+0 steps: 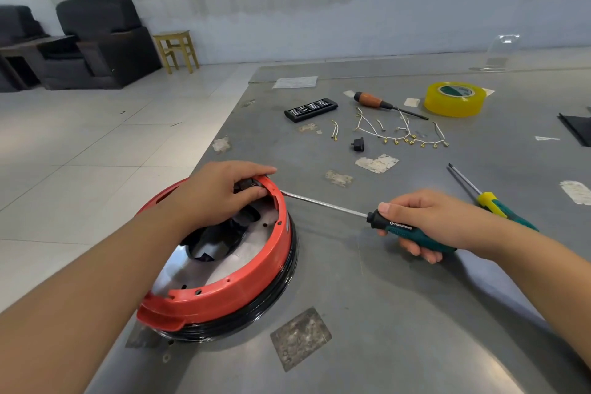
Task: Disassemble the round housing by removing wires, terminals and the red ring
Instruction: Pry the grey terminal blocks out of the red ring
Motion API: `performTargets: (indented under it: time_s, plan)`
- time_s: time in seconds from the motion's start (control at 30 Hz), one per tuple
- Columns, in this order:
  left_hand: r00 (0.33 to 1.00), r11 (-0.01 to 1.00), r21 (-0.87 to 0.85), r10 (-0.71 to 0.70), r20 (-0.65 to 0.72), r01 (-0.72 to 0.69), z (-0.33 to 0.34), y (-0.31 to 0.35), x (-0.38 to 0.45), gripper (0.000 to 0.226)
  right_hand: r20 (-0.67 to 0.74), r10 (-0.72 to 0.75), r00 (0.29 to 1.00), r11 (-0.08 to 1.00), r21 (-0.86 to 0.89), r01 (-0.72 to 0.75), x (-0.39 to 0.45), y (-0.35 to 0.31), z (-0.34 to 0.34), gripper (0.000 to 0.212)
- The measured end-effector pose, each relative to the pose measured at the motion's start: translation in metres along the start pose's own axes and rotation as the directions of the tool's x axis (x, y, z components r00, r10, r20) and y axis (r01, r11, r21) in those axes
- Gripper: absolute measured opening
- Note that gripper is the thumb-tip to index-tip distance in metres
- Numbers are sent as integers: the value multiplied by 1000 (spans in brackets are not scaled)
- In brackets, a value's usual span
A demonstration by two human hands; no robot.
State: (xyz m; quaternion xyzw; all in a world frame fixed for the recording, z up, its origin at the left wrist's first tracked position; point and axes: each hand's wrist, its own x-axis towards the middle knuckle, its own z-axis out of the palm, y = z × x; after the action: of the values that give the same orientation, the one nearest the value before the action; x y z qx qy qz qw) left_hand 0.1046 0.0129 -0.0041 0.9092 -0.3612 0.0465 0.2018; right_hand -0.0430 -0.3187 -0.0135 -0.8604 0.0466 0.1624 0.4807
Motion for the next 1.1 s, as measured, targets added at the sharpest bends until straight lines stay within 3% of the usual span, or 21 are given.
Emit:
performTargets:
  time_s: [0.3, 0.57, 1.1]
  plan:
    - [1000, 1000, 5, 23, -1, -23, 2, -4, 4, 41, 134, 48, 990, 998, 35, -53, -11, -15, 32, 47]
    - [999, 999, 16, 34, -21, -34, 5, -7, 7, 42, 171, 59, 984, 988, 133, -82, -26, -31, 68, 44]
    - [996, 999, 32, -33, -86, 36, 11, -5, 8, 36, 144, 67, 987, 889, 441, -125, -31, -36, 118, 41]
